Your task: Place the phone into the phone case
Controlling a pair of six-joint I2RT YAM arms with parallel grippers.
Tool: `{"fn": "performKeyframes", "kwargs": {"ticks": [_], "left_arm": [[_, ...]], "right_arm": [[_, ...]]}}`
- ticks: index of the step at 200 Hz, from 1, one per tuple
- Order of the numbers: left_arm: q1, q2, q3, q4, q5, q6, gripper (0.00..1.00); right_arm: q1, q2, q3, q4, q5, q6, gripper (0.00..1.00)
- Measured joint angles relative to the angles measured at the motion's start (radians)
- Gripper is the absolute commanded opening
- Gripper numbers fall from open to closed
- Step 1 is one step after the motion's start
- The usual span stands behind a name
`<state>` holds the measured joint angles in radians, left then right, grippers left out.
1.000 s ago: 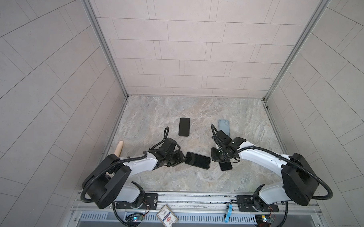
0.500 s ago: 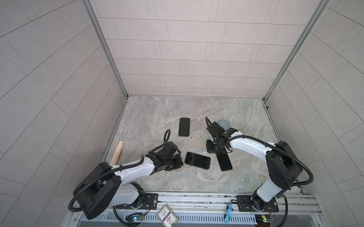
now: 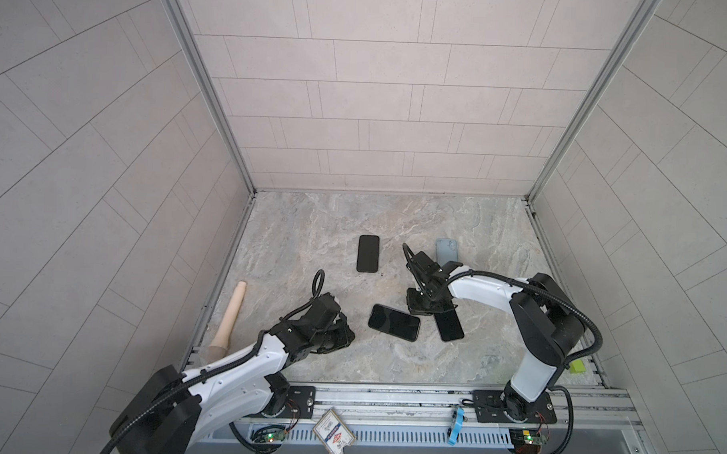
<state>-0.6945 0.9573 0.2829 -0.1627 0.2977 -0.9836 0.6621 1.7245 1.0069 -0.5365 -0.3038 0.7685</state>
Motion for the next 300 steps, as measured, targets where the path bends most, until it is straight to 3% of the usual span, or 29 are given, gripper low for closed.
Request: {"fn": "performKeyframes", "kwargs": {"ticks": [37,78,139,174,300], "left_arm": [[0.0,0.007,0.0,-0.006,0.0,-0.004,0.26],[0.0,0.062,0.046,-0.011,-0.001,0.001,0.31],[-0.011,0.388,0.282,0.074,0.017,0.055,0.26],[-0.021,0.486,0.352,0.08,0.02,0.079,0.24],[-0.055,0.525,0.365,0.047,-0.01,0.114,0.2]], "right_arm": [[0.06,-0.12,-0.079,0.0,0.005,0.042,0.18],[0.057,-0.214,-0.072,-0.045,0.05,0.04,0.19],[0.056,-0.358,-0.122,-0.094,0.107,0.026,0.19],[0.056,-0.395,-0.132,-0.103,0.123,0.025,0.2],[0.058,-0.394,-0.203,-0.041,0.102,0.037,0.2]]}}
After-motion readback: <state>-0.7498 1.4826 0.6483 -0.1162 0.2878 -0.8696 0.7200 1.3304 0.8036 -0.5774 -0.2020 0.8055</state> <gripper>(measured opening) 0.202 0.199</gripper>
